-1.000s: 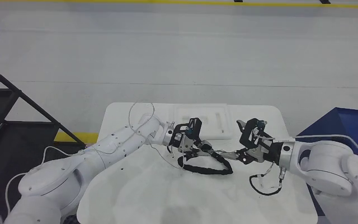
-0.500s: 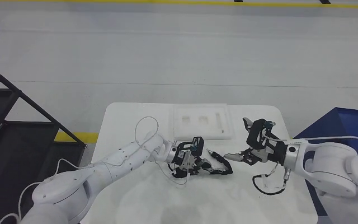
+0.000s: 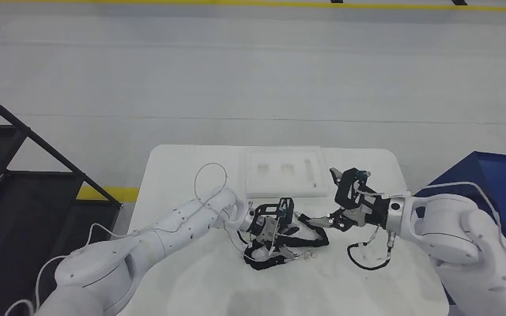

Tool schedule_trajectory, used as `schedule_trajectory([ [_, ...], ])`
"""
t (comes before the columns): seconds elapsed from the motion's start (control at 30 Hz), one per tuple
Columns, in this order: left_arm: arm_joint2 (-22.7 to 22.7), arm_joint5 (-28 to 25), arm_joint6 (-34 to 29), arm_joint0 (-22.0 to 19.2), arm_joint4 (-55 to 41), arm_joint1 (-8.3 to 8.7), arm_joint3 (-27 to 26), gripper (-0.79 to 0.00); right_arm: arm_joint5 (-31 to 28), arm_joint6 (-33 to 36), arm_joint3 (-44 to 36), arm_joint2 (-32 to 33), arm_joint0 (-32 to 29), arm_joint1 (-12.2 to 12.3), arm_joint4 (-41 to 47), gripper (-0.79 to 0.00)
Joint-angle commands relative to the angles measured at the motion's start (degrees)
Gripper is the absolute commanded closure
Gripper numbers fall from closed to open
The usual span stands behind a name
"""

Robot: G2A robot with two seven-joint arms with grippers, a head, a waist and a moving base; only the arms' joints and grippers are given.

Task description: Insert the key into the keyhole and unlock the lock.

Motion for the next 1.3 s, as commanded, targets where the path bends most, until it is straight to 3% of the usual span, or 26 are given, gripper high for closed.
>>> schedule_trajectory([
  [0.0, 0.00, 0.00, 1.09, -1.36, -0.35, 0.60, -1.03, -0.785, -0.95, -0.30, 1.85, -1.13, 1.51, -0.17, 0.10, -0.785],
  [0.23, 0.00, 0.00, 7.52, -6.72, 0.30, 5.54, -5.42, -0.785, -10.54, -2.75, 11.08, -5.98, 9.56, -1.00, -1.63, -0.785],
  [0.47, 0.00, 0.00, 4.10, -12.63, -5.47, 11.38, -7.32, -0.785, -17.41, -5.16, 19.87, -8.65, 18.00, -1.78, -2.45, -0.785],
  [0.63, 0.00, 0.00, 2.60, -17.42, -11.56, 14.05, -7.46, -0.785, -20.73, -6.45, 25.50, -11.06, 23.61, -2.34, -1.26, -0.785],
  [0.8, 0.00, 0.00, 0.99, -20.68, -17.12, 15.22, -5.88, -0.785, -20.73, -7.06, 28.91, -14.89, 29.02, -2.71, 1.39, -0.785],
  [1.27, -0.54, 0.00, 2.26, -25.20, -22.38, 15.29, -0.65, -0.785, -20.73, -7.41, 30.43, -16.92, 35.78, -3.03, 3.62, -0.785],
])
